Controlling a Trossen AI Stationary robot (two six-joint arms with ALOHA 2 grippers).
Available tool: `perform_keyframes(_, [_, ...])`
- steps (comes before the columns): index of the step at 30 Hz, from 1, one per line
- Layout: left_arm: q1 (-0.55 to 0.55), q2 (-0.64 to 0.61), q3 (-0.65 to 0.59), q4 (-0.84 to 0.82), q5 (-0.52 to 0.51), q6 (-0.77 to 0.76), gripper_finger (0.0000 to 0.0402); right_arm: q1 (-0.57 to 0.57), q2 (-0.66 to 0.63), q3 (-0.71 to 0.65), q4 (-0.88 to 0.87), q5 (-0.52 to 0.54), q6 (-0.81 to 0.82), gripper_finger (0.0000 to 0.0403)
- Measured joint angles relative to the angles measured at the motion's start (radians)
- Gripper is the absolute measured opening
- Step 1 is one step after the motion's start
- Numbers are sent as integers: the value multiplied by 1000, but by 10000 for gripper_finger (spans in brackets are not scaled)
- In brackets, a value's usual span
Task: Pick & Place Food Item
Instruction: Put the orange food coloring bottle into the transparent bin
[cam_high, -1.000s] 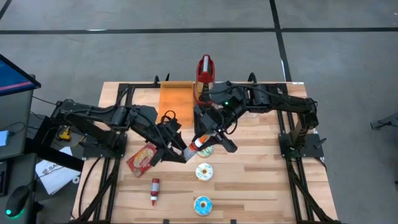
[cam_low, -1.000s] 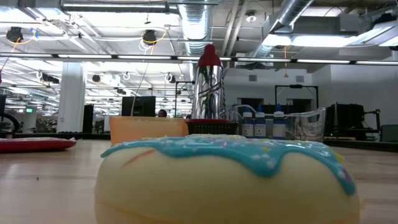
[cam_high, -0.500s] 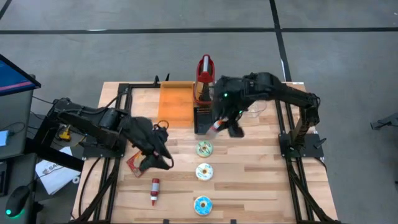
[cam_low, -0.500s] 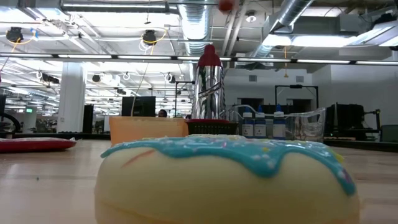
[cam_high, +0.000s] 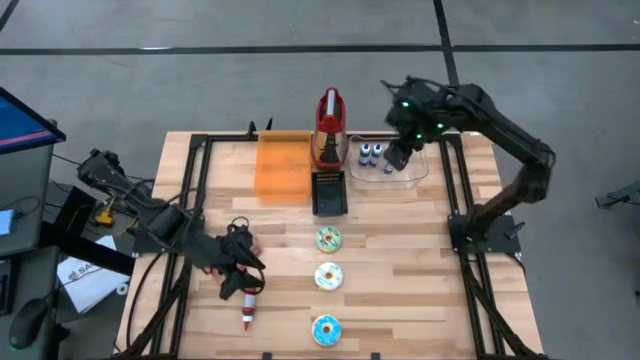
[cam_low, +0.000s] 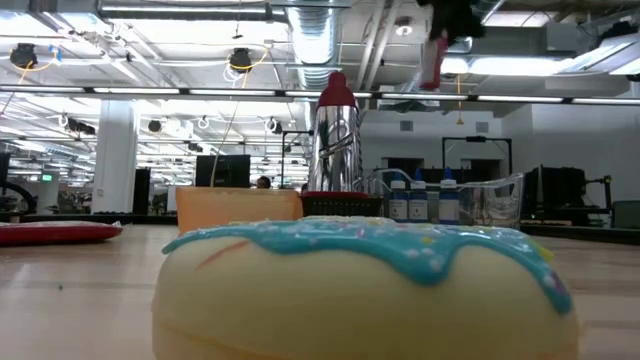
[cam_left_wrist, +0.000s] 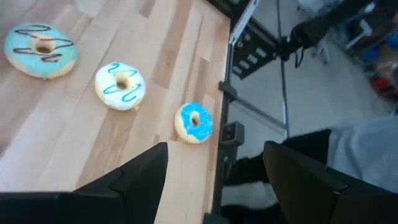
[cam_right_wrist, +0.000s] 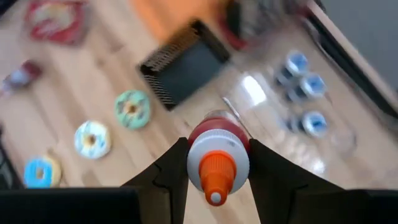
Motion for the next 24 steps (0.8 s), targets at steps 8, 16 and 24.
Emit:
perform_keyframes(8, [-29,-4,-90,67,-99,-38,261,-149,-185,-468,246,42,221,126])
perform_keyframes(16, [-5,-23,-91,61,-119,6,261,-209,-226,-626,350,157,309,126])
perform_keyframes(24, [6,-61,-91,53,-138,19,261,-238,-226,-701,379,210,345,126])
